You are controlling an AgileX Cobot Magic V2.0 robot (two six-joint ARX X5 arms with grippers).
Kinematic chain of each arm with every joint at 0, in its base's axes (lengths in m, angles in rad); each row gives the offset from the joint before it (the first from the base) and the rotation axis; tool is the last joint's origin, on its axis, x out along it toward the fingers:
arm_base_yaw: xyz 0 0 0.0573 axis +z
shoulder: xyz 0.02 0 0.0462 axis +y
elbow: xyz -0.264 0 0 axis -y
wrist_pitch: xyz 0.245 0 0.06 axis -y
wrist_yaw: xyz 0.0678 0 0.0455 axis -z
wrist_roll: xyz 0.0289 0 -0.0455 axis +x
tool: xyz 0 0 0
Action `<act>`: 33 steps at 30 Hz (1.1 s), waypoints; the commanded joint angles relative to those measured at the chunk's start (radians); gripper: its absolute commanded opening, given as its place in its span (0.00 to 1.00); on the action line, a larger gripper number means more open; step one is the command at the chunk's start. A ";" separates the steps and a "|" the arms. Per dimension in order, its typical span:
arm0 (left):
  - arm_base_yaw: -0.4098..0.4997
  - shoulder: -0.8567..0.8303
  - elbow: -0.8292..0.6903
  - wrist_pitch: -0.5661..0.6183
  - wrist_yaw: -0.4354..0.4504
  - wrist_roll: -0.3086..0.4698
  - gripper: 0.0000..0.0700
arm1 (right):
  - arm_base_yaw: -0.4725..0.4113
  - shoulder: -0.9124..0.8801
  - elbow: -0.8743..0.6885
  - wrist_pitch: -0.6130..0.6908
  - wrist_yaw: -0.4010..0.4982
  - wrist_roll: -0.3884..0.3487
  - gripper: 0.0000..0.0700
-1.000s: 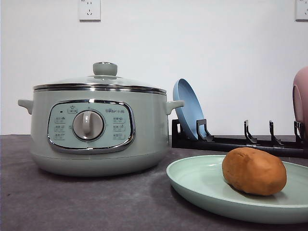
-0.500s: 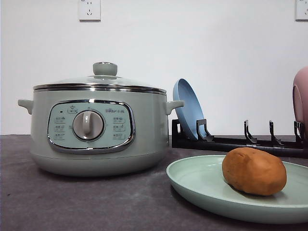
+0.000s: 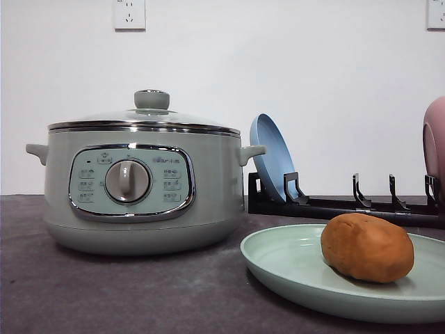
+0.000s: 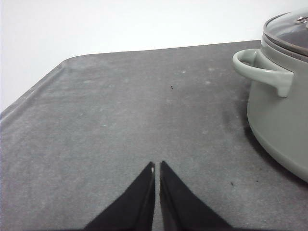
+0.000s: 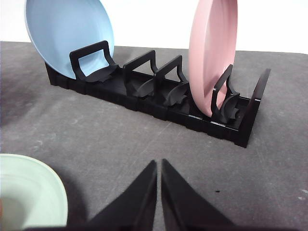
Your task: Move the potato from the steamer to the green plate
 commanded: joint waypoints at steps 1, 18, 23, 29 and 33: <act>0.003 -0.002 -0.020 -0.006 -0.002 0.005 0.02 | 0.000 -0.002 -0.004 0.007 0.000 -0.003 0.00; 0.003 -0.002 -0.020 -0.006 -0.002 0.005 0.02 | 0.000 -0.002 -0.004 0.007 0.000 -0.003 0.00; 0.003 -0.002 -0.020 -0.006 -0.002 0.005 0.02 | 0.000 -0.002 -0.004 0.007 0.000 -0.003 0.00; 0.003 -0.002 -0.020 -0.006 -0.002 0.005 0.02 | 0.000 -0.002 -0.004 0.007 0.000 -0.003 0.00; 0.003 -0.002 -0.020 -0.006 -0.002 0.005 0.02 | 0.000 -0.002 -0.004 0.007 0.000 -0.003 0.00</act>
